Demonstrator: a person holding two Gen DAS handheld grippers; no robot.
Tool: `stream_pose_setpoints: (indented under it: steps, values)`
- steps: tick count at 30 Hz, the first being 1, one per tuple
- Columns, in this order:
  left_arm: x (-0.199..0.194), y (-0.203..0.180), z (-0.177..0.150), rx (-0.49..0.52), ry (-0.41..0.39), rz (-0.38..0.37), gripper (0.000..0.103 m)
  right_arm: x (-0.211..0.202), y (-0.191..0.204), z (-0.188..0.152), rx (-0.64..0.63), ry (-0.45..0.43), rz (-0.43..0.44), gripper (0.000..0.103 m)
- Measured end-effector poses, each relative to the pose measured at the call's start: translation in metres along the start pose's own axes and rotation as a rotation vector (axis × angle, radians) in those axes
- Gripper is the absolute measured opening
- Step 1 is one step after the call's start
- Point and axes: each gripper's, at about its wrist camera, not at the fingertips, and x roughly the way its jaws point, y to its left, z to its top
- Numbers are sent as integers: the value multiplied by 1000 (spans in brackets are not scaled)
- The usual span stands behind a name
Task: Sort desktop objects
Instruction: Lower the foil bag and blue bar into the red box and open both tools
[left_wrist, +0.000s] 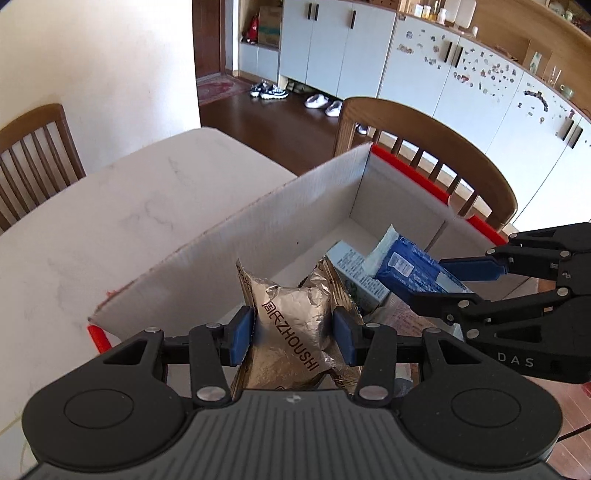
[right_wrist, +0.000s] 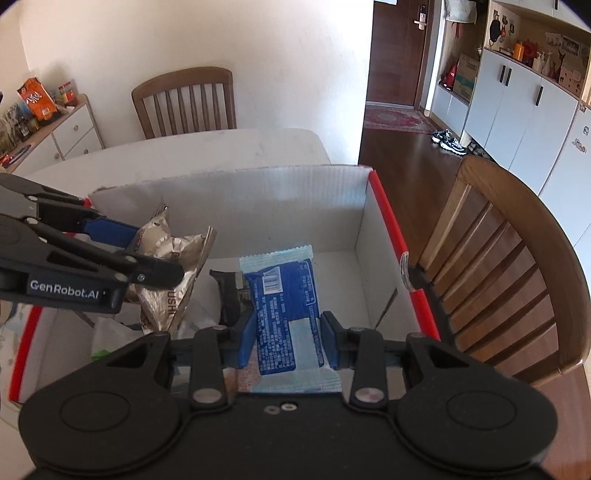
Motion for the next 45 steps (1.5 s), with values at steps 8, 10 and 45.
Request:
stream_pose_setpoints:
  steps: [8,10,45]
  values:
    - [16,5,-3,-22,71,-9,46,16,0,-3,-23,39,-6,36]
    - [17,4,-4,-17,81,-11,46,18,1,-5,-29,50,-7,36]
    - [-35,-9,-18,-19,17,-73,70,-22,-4,2,-18,17,96,43]
